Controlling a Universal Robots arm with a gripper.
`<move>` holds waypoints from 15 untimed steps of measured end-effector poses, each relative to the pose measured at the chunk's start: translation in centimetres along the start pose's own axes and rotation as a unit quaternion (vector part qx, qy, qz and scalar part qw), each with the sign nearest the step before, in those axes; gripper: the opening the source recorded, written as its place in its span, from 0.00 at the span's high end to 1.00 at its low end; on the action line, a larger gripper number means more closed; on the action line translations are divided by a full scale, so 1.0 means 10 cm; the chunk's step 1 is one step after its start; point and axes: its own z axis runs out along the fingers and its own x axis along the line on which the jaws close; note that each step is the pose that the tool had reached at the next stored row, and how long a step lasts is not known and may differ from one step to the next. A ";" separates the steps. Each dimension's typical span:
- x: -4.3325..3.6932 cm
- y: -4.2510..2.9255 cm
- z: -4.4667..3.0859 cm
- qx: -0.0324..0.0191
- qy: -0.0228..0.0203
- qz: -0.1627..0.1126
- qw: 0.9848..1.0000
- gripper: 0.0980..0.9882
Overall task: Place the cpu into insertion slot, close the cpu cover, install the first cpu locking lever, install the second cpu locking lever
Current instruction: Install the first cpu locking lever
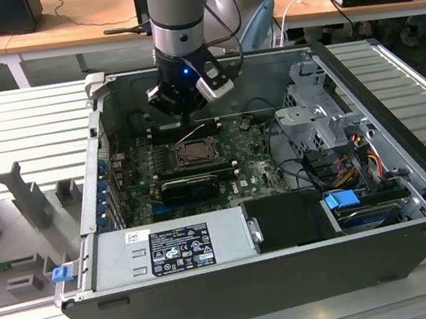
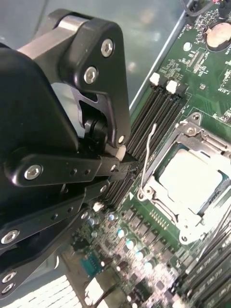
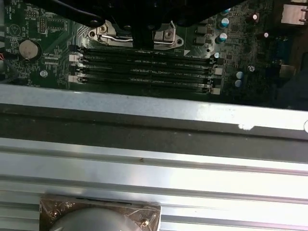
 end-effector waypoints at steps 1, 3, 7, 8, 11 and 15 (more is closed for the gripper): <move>-0.010 0.007 0.020 0.000 0.000 0.000 1.000 0.99; -0.024 0.025 0.060 0.000 0.000 0.000 1.000 0.99; -0.052 0.062 0.109 0.000 0.000 -0.001 1.000 0.99; -0.059 0.063 0.119 0.000 0.000 -0.001 1.000 0.99; -0.078 0.060 0.135 0.001 0.000 -0.001 1.000 0.99; -0.131 0.051 0.170 0.002 0.000 -0.001 1.000 0.99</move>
